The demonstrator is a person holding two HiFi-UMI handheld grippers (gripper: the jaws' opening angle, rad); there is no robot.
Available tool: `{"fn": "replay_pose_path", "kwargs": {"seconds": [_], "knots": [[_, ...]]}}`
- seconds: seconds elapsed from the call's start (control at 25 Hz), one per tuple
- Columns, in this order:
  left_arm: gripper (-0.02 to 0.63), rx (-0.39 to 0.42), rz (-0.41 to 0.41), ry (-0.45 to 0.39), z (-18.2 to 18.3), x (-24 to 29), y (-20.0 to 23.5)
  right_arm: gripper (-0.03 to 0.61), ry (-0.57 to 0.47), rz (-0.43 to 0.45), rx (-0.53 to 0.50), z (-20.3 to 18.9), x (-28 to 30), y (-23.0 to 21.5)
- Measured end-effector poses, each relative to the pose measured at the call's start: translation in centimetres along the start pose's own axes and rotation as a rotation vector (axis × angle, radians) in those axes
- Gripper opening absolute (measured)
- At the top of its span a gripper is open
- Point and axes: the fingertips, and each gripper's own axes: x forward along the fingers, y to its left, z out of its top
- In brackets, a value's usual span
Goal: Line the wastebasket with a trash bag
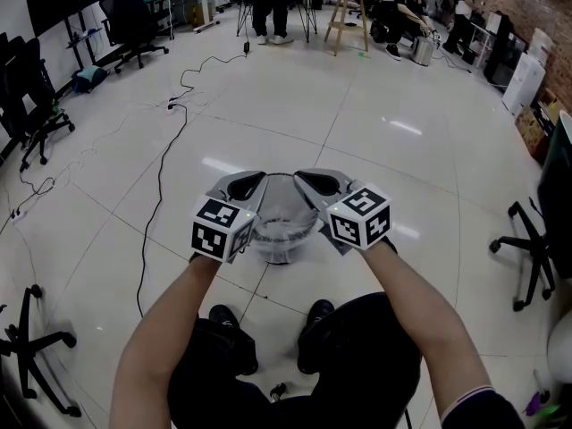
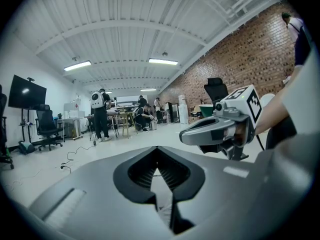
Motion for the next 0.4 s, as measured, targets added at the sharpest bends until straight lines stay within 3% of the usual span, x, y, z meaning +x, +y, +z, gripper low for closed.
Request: {"fn": "replay_pose_path", "kwargs": {"seconds": [0.4], "knots": [[0.012, -0.001, -0.002, 0.0, -0.15, -0.03, 0.0, 0.0, 0.01, 0.0, -0.003, -0.3, 0.1, 0.07]]}}
